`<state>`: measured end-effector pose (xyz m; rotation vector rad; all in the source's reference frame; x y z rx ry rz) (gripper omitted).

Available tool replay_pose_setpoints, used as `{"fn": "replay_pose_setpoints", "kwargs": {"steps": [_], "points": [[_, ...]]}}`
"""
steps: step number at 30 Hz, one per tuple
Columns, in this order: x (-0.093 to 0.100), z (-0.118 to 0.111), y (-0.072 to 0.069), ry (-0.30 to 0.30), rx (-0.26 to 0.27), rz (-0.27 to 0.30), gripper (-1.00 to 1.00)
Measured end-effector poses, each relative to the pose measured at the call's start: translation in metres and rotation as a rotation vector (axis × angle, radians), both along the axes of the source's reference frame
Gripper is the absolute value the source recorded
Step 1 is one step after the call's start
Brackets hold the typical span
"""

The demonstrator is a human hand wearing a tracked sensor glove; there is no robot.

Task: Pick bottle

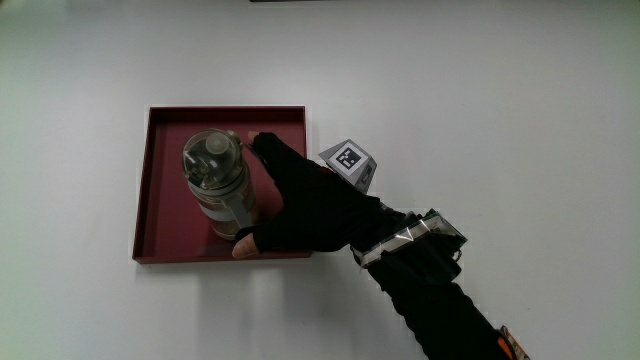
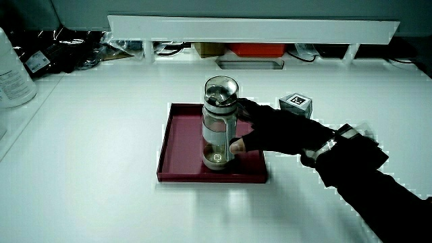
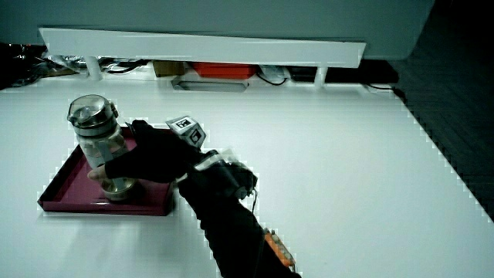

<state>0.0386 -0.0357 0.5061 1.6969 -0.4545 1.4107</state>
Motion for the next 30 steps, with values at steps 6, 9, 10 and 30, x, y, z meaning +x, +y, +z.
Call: {"fn": "replay_pose_setpoints", "kwargs": {"steps": [6, 9, 10, 30], "points": [[-0.006, 0.019, 0.004, -0.023, -0.061, 0.02, 0.0], [-0.011, 0.023, 0.005, -0.013, -0.055, 0.024, 0.0], [-0.011, 0.024, 0.006, -0.014, -0.063, 0.024, 0.0], [-0.012, 0.039, 0.014, -0.134, -0.062, 0.162, 0.36]]}}
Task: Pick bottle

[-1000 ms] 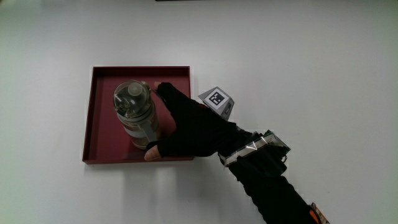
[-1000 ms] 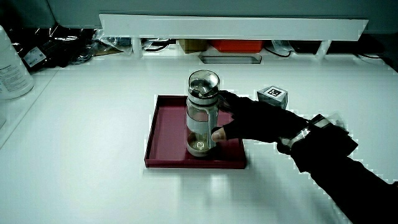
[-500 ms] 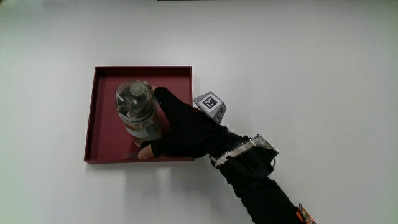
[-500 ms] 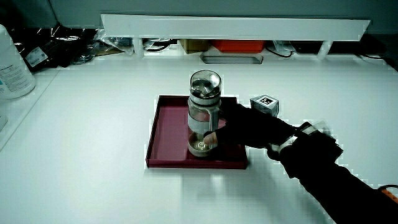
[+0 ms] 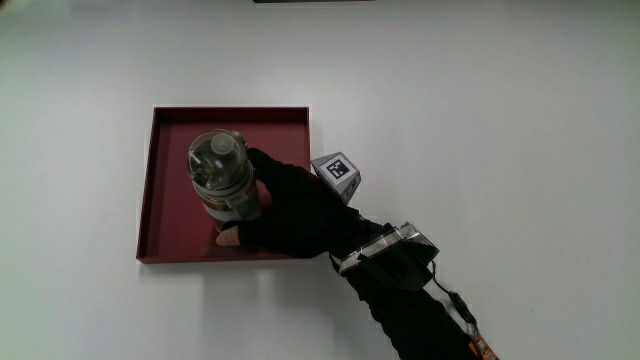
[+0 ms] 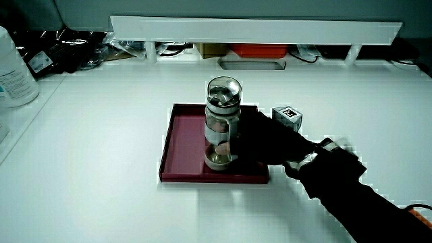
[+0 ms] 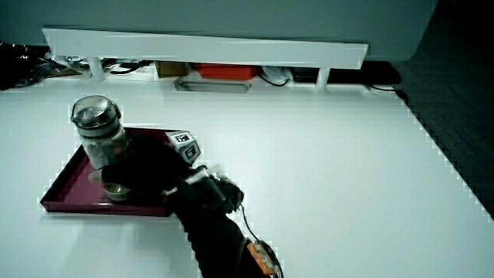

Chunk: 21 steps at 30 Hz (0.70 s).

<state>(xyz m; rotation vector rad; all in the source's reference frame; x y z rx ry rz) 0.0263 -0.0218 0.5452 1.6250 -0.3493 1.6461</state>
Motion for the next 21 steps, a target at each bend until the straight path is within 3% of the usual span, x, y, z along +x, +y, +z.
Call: {"fn": "replay_pose_setpoints", "kwargs": {"steps": [4, 8, 14, 21], "points": [[0.003, 0.0004, 0.001, -0.01, 0.025, 0.046, 0.55], [0.006, 0.006, 0.0039, -0.047, 0.009, 0.095, 0.73], [0.008, 0.0038, 0.0047, -0.027, 0.058, 0.121, 1.0], [0.0094, 0.0006, 0.0057, -0.02, 0.091, 0.135, 1.0]]}}
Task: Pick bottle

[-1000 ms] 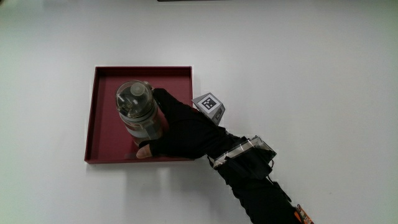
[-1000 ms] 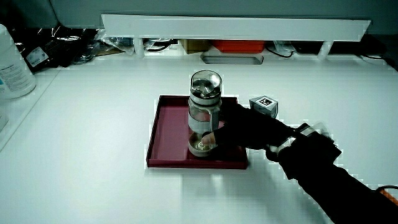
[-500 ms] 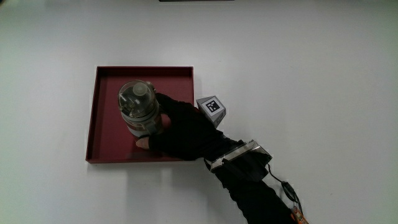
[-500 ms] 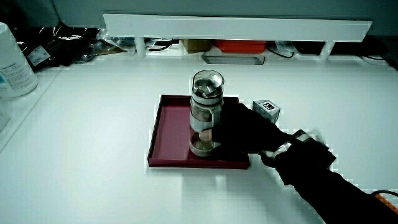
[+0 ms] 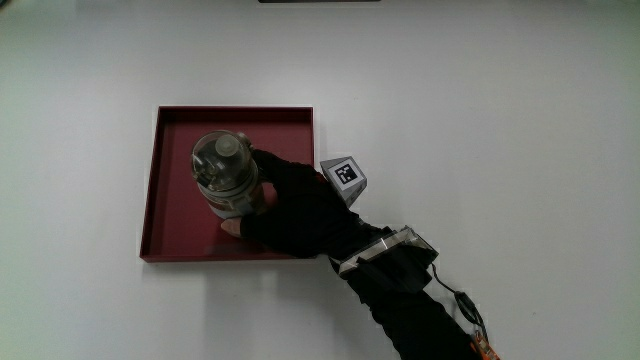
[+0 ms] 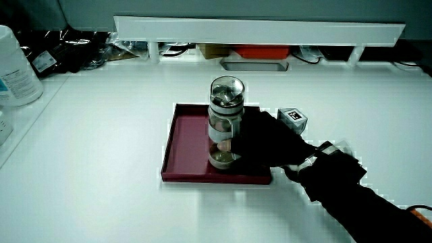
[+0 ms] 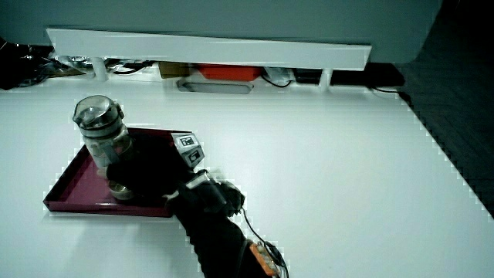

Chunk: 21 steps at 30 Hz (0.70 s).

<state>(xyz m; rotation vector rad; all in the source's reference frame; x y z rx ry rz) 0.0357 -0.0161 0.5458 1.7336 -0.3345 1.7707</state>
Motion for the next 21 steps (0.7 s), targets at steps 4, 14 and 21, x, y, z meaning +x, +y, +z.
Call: {"fn": "replay_pose_setpoints", "kwargs": {"steps": [4, 14, 21], "points": [[0.004, -0.003, -0.003, -0.017, 0.006, -0.002, 1.0], [0.024, -0.049, -0.017, -0.098, 0.036, -0.05, 1.0], [0.049, -0.083, -0.023, -0.126, 0.024, -0.079, 1.0]]}}
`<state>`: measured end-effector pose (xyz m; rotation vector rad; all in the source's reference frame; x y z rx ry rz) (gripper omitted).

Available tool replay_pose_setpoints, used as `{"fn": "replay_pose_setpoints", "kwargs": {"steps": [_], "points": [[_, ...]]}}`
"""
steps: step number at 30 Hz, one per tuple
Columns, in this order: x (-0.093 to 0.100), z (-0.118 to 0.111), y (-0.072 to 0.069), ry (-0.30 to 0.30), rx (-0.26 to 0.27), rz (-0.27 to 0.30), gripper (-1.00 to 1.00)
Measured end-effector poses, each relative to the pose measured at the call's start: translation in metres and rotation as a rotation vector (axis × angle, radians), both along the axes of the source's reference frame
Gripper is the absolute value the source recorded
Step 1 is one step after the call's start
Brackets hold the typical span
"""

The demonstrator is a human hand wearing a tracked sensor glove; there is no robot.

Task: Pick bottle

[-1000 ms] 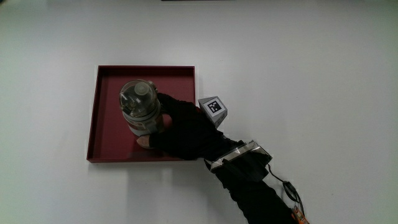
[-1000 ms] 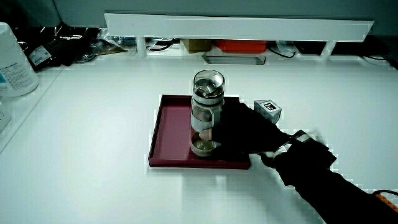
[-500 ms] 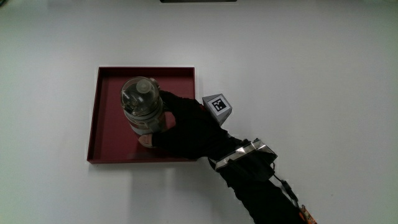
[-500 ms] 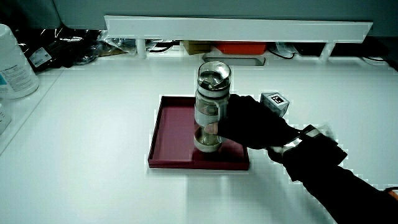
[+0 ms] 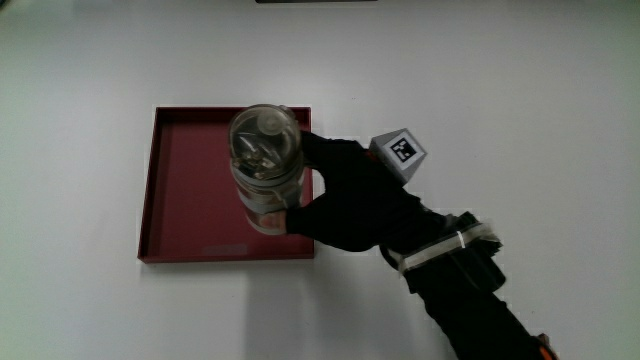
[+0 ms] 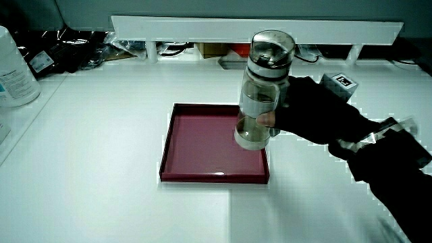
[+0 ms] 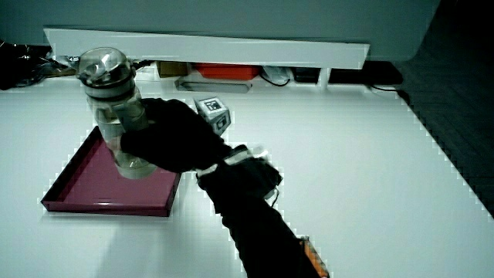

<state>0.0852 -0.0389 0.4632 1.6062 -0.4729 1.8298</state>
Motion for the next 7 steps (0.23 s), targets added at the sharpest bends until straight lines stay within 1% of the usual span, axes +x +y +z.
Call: {"fn": "replay_pose_setpoints", "kwargs": {"steps": [1, 2, 3, 5, 6, 7], "points": [[0.005, -0.003, -0.001, 0.02, 0.024, 0.009, 1.0], [0.009, -0.007, -0.002, 0.02, 0.033, 0.009, 1.0], [0.014, -0.012, -0.003, 0.035, 0.039, 0.012, 1.0], [0.023, -0.018, -0.003, 0.037, 0.05, 0.013, 1.0], [0.028, -0.022, -0.004, 0.047, 0.057, 0.018, 1.0], [0.032, -0.025, -0.005, 0.048, 0.085, 0.023, 1.0]]}}
